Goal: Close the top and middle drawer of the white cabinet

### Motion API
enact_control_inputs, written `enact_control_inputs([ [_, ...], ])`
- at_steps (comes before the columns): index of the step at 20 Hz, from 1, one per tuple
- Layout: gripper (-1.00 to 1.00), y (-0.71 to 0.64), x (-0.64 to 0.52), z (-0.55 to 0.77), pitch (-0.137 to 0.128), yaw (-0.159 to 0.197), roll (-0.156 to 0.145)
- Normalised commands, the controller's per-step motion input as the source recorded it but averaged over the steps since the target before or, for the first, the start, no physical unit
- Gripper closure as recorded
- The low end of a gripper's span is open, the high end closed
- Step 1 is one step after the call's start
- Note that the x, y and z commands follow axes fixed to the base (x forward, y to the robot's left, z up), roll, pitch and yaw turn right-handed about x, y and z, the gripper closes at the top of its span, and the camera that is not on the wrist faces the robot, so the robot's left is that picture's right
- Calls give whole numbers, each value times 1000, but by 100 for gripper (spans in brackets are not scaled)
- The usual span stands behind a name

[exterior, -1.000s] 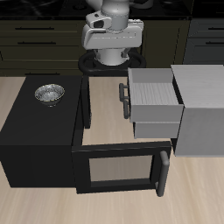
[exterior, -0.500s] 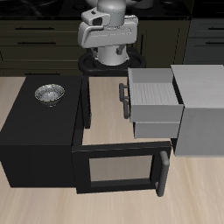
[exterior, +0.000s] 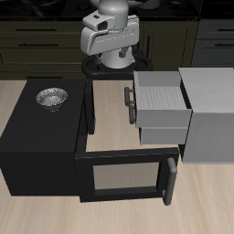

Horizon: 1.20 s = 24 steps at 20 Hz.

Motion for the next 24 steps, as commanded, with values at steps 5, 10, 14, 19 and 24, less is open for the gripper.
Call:
enact_control_inputs([
  [5,-100,-48,110,-13,2,97,-4],
  [10,-100,-154,172,42,-9,133,-48],
  [14,-100,-23,72,-43,-5,155,-20],
  [19,-100,-12,43,36,-29,126,-46],
  [24,-100,-43,64,113,-37,113,-35],
])
